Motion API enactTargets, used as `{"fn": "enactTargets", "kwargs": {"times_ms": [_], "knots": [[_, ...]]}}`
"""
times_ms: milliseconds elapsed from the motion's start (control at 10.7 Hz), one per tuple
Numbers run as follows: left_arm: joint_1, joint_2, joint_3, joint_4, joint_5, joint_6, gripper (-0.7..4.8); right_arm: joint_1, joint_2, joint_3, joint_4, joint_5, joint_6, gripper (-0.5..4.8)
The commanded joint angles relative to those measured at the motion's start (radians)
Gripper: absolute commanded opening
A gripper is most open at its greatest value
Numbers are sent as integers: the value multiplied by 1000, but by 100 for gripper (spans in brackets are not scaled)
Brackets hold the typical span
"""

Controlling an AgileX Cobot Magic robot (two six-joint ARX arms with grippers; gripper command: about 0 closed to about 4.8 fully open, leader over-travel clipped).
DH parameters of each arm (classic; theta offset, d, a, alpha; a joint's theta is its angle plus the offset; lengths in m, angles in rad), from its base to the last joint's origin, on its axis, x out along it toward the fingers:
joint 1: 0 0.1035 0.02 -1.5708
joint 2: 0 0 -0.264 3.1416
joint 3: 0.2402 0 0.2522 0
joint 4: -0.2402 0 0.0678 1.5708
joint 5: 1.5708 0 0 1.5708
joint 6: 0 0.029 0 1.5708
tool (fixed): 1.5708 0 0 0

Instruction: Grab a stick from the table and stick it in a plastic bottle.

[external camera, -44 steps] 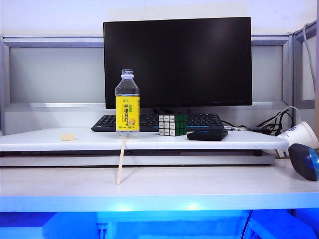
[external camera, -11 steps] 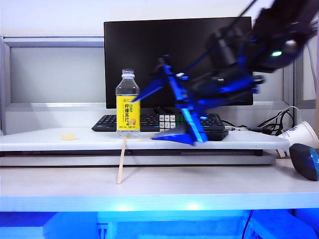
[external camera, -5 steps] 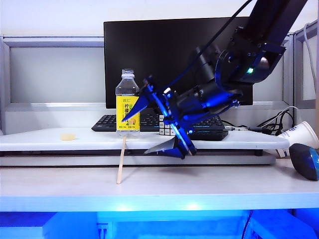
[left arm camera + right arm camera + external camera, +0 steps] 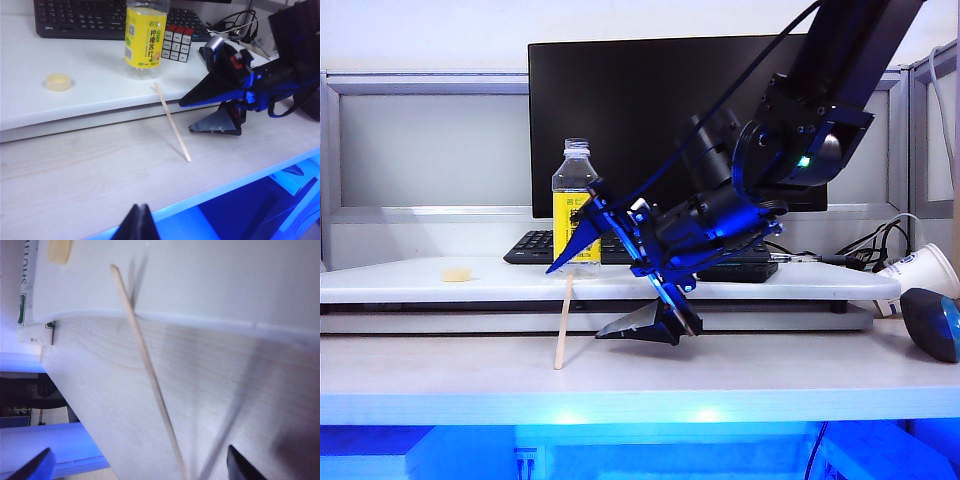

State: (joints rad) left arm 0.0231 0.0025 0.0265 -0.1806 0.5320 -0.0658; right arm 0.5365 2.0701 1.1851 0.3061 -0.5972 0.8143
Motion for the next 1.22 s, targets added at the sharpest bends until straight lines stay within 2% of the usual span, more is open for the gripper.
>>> {"fn": "enactTargets", "kwargs": {"times_ms": [94,281,468,562,749,842,1123,1217], "knots": [[0,1,1,-12,14,-2,-4,2,37,85,2,31,-6,430],[-1,1,1,-11,14,-2,-5,3,85,167,-59,31,-6,427],[0,1,1,-11,13,-2,-4,7,93,175,-71,37,-6,420],[0,1,1,-12,11,-2,-5,22,103,175,-68,60,-7,332],[0,1,1,-11,10,-2,-4,26,103,175,-70,73,-7,332],[0,1,1,-12,9,-2,-4,30,108,175,-67,87,-7,311],[0,1,1,-12,7,-2,-4,30,117,175,-66,93,-7,244],[0,1,1,-12,7,-2,-4,31,122,175,-65,99,-7,180]]}}
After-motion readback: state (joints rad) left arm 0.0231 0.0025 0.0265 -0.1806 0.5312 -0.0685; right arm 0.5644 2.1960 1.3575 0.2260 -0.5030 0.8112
